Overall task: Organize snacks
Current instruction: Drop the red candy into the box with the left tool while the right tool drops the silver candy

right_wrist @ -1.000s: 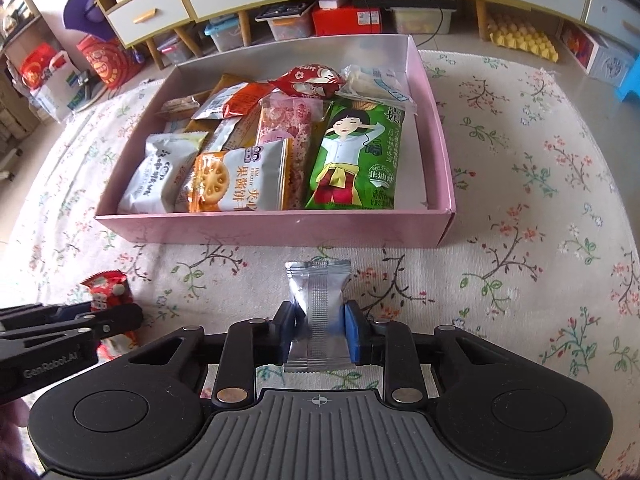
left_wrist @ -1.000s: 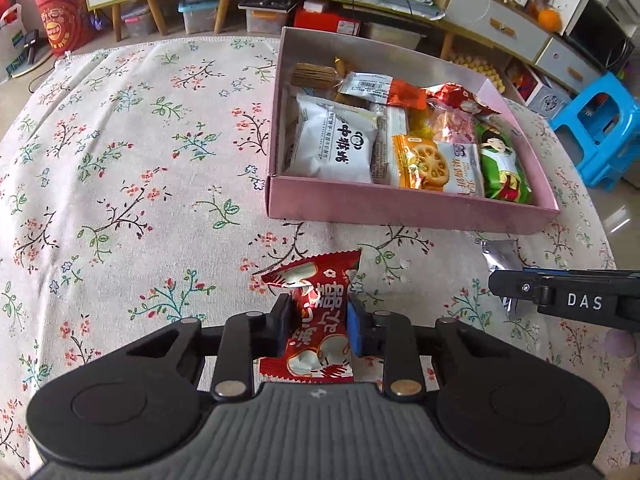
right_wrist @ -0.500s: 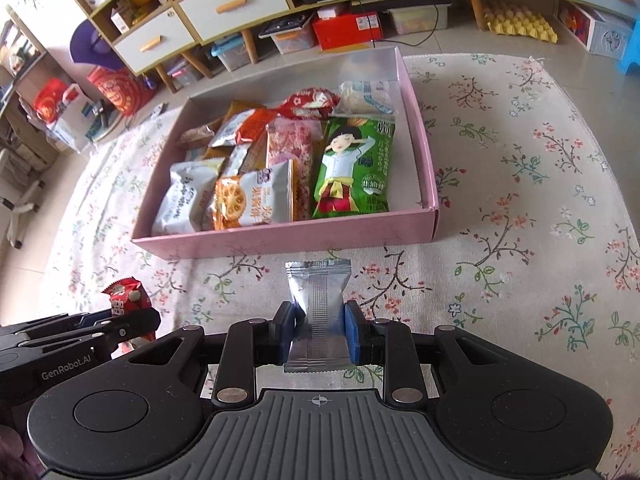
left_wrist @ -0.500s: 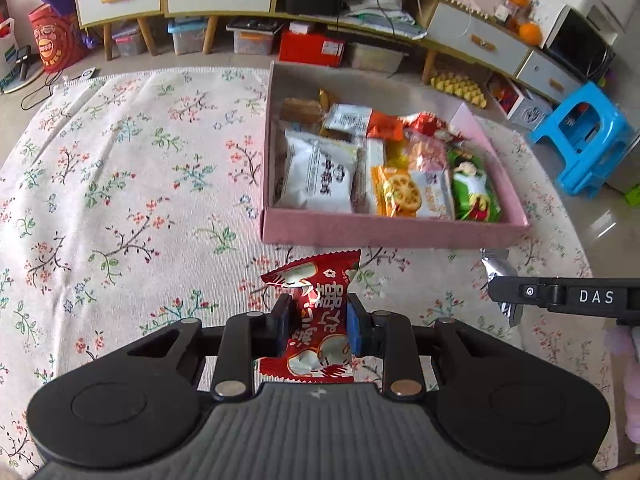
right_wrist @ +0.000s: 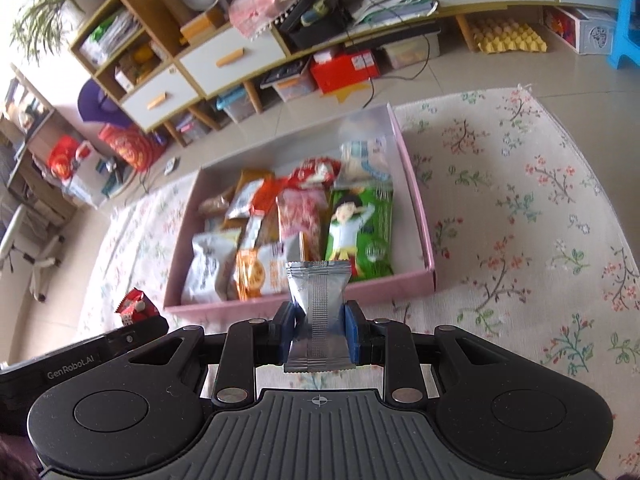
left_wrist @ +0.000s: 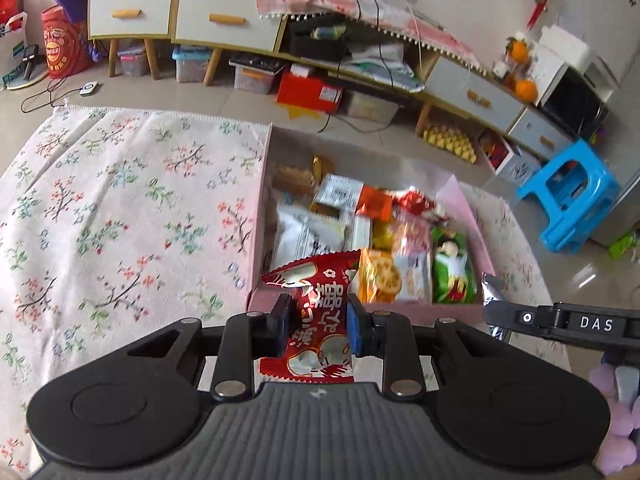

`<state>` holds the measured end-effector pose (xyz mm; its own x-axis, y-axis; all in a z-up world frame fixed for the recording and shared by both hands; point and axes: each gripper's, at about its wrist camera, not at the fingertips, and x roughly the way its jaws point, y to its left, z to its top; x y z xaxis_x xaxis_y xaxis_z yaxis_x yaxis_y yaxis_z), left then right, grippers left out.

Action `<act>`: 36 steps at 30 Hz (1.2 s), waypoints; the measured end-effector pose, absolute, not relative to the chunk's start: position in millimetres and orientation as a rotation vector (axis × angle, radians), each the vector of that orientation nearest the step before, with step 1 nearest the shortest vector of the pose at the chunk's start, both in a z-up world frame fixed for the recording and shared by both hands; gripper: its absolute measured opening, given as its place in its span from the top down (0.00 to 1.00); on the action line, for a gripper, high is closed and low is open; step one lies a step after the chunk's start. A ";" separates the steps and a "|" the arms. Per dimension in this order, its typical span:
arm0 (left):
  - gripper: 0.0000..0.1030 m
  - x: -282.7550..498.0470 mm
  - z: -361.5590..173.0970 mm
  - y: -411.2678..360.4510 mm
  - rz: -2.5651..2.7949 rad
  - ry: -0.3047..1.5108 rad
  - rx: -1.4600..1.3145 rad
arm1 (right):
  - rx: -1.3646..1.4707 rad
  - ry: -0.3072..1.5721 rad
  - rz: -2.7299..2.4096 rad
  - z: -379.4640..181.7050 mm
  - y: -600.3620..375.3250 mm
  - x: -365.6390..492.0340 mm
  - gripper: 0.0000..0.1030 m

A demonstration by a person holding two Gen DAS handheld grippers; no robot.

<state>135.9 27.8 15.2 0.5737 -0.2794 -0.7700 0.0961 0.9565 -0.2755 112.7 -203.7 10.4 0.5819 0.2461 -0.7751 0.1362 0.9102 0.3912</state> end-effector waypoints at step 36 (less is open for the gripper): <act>0.27 159.6 14.2 9.0 -0.146 0.821 -0.179 | 0.478 0.875 0.082 -2.2 -203.1 138.9 0.53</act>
